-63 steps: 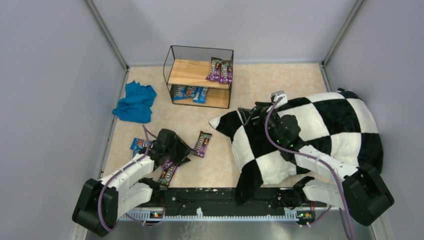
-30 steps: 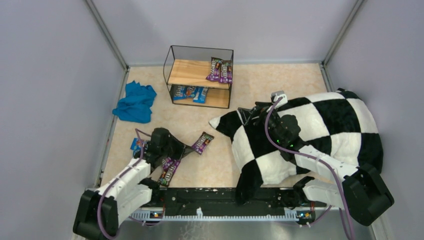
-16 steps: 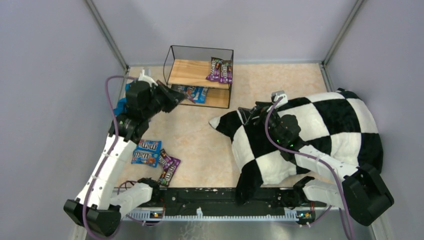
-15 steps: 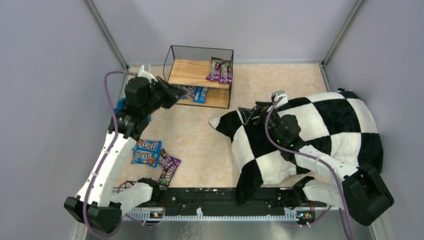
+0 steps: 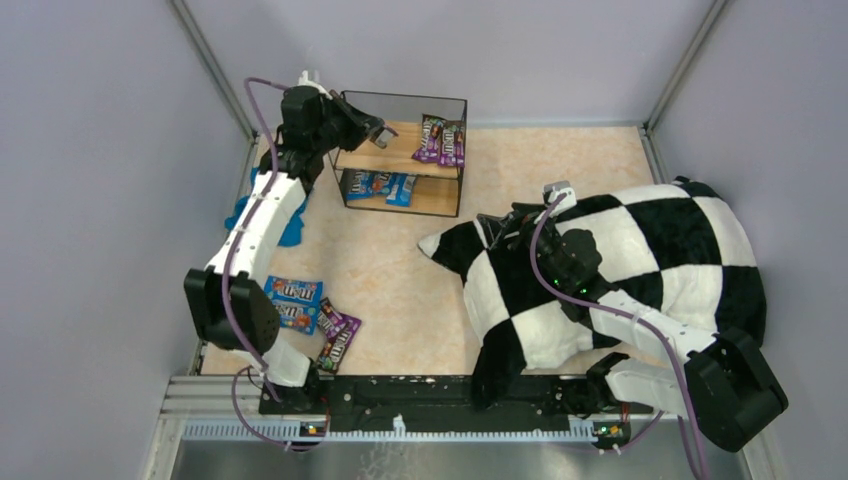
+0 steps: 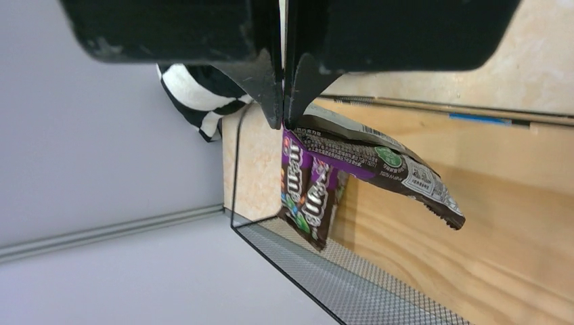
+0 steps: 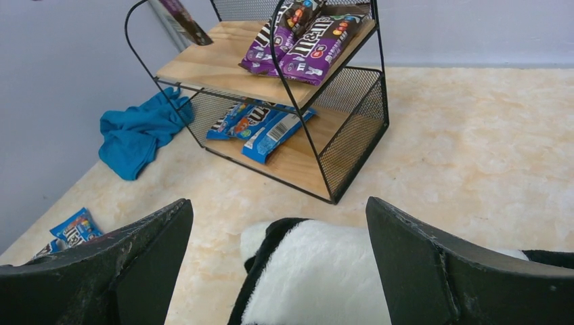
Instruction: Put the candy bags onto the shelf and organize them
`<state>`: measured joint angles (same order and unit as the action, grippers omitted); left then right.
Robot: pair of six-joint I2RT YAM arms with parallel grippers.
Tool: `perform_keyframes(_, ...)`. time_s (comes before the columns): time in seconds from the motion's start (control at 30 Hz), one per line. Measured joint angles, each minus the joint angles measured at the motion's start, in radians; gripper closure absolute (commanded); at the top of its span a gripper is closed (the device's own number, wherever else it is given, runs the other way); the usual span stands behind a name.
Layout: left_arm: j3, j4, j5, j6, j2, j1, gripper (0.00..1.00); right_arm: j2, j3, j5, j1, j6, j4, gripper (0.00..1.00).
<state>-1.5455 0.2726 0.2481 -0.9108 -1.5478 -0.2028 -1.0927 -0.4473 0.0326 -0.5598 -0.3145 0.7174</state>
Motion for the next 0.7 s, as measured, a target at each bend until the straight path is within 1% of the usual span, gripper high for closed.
perform_keyframes(0.13,-0.024,-0.085,0.026,-0.031,-0.119,0.018,1.00,0.005,0.000,0.003,0.000,0.000,-0.001,0.01)
perform_keyframes(0.3,-0.022,-0.184,0.073,-0.082,-0.203,0.018,1.00,0.011,0.000,0.004,0.002,0.000,0.000,0.01)
perform_keyframes(0.53,0.093,-0.318,0.100,-0.129,-0.206,0.019,1.00,0.011,0.000,0.003,0.002,0.000,0.000,0.01)
perform_keyframes(0.7,0.181,-0.341,0.103,-0.153,-0.206,0.026,1.00,0.011,0.000,0.003,0.003,0.000,0.000,0.01)
